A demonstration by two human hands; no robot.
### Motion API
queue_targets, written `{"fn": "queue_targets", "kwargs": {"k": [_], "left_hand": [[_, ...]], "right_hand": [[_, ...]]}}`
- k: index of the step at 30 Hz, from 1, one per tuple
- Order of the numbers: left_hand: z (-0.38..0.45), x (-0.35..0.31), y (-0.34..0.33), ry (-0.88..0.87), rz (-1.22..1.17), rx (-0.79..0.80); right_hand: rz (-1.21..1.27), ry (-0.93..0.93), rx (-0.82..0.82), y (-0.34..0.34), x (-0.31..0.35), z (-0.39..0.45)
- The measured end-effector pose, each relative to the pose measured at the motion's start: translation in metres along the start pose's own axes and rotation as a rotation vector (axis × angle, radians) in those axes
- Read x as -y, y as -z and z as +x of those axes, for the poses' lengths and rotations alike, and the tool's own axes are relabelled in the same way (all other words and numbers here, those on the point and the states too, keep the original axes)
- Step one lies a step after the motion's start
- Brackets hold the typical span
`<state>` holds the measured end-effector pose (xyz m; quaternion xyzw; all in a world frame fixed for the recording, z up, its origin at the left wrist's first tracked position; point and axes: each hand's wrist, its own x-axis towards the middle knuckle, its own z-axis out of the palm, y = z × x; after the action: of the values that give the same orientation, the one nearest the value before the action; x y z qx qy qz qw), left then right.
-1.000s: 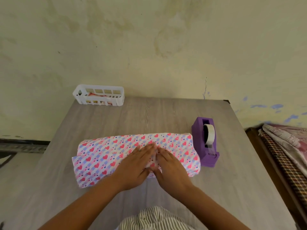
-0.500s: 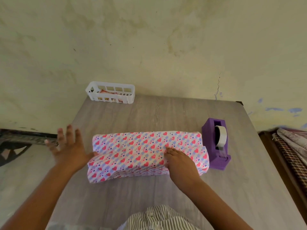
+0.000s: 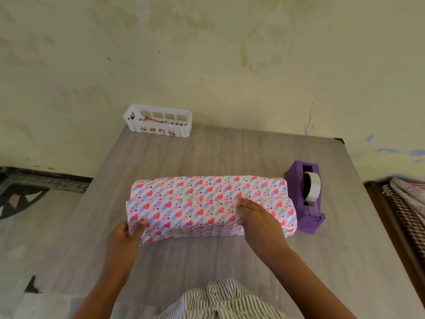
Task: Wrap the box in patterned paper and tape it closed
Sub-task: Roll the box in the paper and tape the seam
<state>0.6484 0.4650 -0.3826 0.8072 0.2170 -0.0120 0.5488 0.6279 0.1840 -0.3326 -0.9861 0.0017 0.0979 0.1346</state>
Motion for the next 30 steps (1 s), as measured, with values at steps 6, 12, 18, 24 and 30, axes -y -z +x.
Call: {"fn": "queue_targets", "kwargs": {"k": [6, 12, 18, 24, 30], "left_hand": [[0.003, 0.009, 0.009, -0.042, -0.068, -0.015], [0.011, 0.005, 0.02, -0.133, 0.112, -0.405], [-0.038, -0.056, -0.049, -0.89, 0.332, 0.29], [-0.045, -0.044, -0.125, -0.955, 0.963, 0.491], [-0.04, -0.032, -0.13, -1.043, 0.984, 0.451]], "right_hand": [[-0.015, -0.015, 0.026, 0.002, 0.001, 0.003], [-0.027, -0.016, 0.026, 0.003, 0.002, 0.002], [-0.019, -0.028, 0.002, 0.002, 0.005, 0.002], [0.062, -0.059, -0.024, 0.002, -0.004, 0.011], [0.675, -0.514, -0.512, 0.007, -0.05, 0.001]]}}
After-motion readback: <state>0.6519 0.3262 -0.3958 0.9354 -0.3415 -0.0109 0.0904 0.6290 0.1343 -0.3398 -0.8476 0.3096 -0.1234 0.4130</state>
